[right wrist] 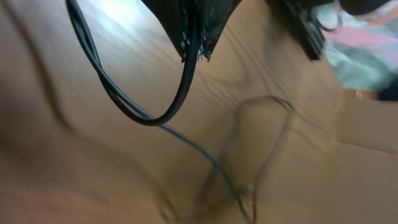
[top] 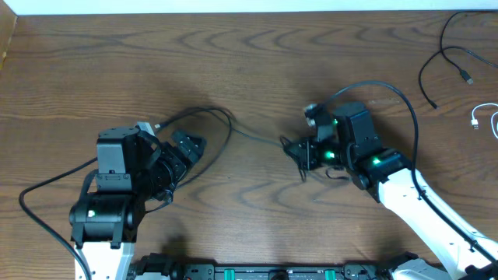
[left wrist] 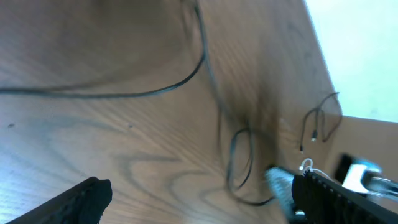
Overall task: Untangle cables
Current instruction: 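Bring the right gripper back to center toward the left gripper's cables, then grasp the remaining black cable with the right gripper beside the left gripper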
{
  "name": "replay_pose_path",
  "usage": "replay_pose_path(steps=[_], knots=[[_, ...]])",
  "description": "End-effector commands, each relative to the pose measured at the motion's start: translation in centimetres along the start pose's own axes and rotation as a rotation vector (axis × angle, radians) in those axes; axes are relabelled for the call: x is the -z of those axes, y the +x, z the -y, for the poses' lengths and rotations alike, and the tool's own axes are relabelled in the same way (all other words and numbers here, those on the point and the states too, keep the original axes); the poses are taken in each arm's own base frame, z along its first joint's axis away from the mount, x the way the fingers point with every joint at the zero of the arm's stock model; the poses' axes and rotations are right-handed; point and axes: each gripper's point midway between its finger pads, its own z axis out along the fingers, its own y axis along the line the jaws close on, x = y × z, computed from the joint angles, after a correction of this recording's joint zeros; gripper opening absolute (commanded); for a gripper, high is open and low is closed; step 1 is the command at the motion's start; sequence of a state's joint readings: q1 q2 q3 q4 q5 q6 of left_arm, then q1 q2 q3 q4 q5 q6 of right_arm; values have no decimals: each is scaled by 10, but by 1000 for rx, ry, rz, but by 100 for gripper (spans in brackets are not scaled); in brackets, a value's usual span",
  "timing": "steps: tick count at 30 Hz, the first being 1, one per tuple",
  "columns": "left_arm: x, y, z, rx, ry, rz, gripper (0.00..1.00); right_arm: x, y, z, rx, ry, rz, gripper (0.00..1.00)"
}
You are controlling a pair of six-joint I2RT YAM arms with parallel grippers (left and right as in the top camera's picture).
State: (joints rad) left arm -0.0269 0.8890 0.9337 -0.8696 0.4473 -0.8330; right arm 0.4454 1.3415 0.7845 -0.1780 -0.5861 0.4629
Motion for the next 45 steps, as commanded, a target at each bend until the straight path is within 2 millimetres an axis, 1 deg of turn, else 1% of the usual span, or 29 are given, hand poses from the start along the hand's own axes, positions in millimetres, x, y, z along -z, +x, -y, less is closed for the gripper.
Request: replay_pose_path(steps=[1, 2, 3, 5, 7, 10, 12, 15, 17, 20, 23, 26, 28, 29, 30, 32, 33, 35, 37, 38, 39, 45], knots=[[-1, -5, -2, -9, -24, 13, 98, 1, -15, -15, 17, -42, 52, 2], [-1, -5, -3, -8, -26, 12, 98, 2, -23, -16, 30, -30, 83, 2], [-2, -6, -2, -8, -27, 12, 98, 6, -36, -15, 42, 2, 124, 2], [-3, -8, -2, -9, -30, 19, 98, 15, -56, -13, 79, 61, 170, 2], [-4, -12, -6, -6, -53, 37, 98, 31, -75, -4, 108, 167, 197, 2], [-6, -14, -17, 1, -108, 49, 98, 63, -98, 14, 117, 345, 218, 1], [-10, -17, -23, -56, -148, 59, 98, 78, -106, 18, 109, 398, 225, 1], [-20, -20, -28, -170, -194, 54, 98, 82, -106, 19, 97, 406, 216, 1], [-31, -20, -30, -272, -226, 41, 98, 80, -101, 23, 88, 413, 199, 1], [-49, -20, -30, -375, -276, 29, 99, 75, -97, 29, 76, 421, 176, 1], [-72, -14, -23, -473, -291, -2, 99, 69, -95, 34, 64, 427, 160, 1], [-100, 0, -15, -549, -284, -57, 99, 64, -92, 39, 55, 434, 141, 2], [-118, 8, -13, -579, -289, -87, 98, 62, -90, 42, 49, 438, 128, 2], [-127, 12, -14, -594, -298, -100, 98, 61, -89, 43, 46, 441, 122, 2], [-135, 15, -17, -608, -316, -108, 96, 61, -87, 44, 43, 443, 116, 2], [-149, 18, -25, -635, -369, -113, 92, 61, -85, 45, 39, 446, 109, 2], [-156, 17, -32, -651, -409, -107, 92, 61, -85, 46, 39, 447, 107, 2], [-164, 13, -43, -678, -484, -83, 92, 61, -85, 46, 38, 447, 106, 3], [-169, 7, -53, -701, -554, -53, 85, 61, -85, 46, 38, 447, 106, 3], [-170, 3, -57, -706, -580, -39, 79, 61, -85, 46, 38, 447, 106, 3], [-172, 1, -60, -710, -597, -33, 77, 61, -85, 46, 38, 447, 106, 4], [-188, -4, -59, -694, -589, 1, 73, 61, -85, 46, 38, 447, 107, 4]])
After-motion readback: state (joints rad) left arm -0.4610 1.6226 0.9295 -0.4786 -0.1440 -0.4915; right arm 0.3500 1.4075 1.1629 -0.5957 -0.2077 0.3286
